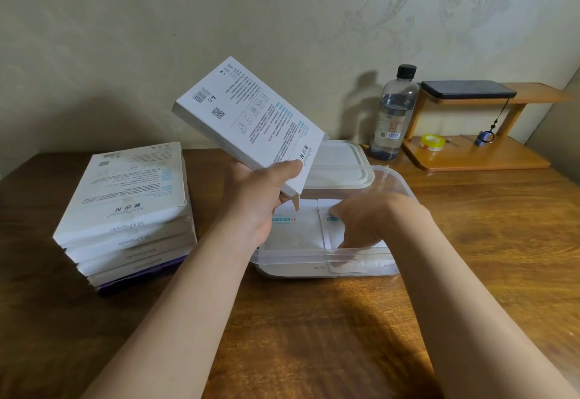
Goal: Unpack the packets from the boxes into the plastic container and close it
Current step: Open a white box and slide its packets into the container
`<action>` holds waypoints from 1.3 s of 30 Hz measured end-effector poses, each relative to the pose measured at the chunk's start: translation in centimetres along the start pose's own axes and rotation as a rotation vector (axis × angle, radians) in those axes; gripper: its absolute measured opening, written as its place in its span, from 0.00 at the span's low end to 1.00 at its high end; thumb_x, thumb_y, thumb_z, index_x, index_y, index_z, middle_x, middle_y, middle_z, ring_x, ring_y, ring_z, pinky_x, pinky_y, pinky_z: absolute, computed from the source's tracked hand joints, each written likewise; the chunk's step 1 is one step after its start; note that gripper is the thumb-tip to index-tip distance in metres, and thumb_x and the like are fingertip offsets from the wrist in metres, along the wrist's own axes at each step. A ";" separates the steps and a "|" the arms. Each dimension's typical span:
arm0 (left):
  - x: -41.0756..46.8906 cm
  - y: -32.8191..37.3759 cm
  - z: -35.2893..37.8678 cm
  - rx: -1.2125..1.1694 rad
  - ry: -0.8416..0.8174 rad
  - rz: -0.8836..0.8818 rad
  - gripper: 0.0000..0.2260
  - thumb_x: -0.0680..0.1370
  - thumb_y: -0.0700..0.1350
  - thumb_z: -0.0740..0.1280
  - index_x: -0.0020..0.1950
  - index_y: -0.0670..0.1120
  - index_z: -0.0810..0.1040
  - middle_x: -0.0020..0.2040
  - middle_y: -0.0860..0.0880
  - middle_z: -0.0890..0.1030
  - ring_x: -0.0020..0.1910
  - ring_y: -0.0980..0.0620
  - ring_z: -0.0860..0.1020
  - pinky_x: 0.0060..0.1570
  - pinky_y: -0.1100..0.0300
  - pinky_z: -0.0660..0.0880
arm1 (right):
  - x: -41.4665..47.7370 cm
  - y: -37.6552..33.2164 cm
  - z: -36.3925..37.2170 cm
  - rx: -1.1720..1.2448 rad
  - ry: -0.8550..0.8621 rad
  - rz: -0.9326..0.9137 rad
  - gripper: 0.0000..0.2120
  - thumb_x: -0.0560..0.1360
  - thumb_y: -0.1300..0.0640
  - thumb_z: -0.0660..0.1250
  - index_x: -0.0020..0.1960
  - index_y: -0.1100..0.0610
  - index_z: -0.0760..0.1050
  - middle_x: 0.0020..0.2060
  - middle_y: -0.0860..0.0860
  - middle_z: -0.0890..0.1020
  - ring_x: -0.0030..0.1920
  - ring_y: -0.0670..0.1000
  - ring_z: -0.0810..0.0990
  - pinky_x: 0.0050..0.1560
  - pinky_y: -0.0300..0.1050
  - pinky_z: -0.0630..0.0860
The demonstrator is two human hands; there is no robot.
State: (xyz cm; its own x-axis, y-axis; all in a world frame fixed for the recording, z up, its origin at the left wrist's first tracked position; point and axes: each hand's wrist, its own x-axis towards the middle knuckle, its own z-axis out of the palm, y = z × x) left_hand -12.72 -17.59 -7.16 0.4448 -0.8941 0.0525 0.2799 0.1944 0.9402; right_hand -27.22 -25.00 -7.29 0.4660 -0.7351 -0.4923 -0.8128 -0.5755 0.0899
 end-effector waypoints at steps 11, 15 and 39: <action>-0.1 0.1 0.2 0.003 0.009 -0.004 0.18 0.76 0.32 0.72 0.56 0.55 0.79 0.54 0.58 0.85 0.53 0.53 0.83 0.44 0.58 0.82 | -0.1 -0.8 0.3 0.019 -0.019 0.000 0.37 0.66 0.41 0.78 0.70 0.52 0.70 0.56 0.51 0.79 0.56 0.54 0.77 0.62 0.51 0.76; -0.2 0.4 0.1 -0.046 -0.015 -0.036 0.18 0.76 0.32 0.72 0.55 0.55 0.79 0.54 0.56 0.85 0.55 0.51 0.82 0.53 0.52 0.82 | -0.9 -0.2 -0.3 0.083 0.014 0.006 0.35 0.71 0.42 0.74 0.74 0.52 0.66 0.66 0.50 0.76 0.64 0.54 0.75 0.64 0.47 0.72; -7.5 1.3 12.7 -0.252 -0.402 -0.347 0.12 0.74 0.51 0.71 0.55 0.48 0.84 0.50 0.46 0.87 0.45 0.47 0.86 0.32 0.56 0.81 | -15.1 14.0 0.4 1.765 0.753 -0.047 0.09 0.79 0.60 0.67 0.56 0.62 0.80 0.52 0.62 0.84 0.45 0.59 0.84 0.43 0.54 0.83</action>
State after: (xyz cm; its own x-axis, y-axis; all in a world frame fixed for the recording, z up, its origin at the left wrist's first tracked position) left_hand -26.48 -15.72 -2.09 -0.0529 -0.9959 -0.0739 0.5669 -0.0908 0.8188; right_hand -45.77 -21.85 1.10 0.1346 -0.9909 -0.0036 0.0489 0.0102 -0.9987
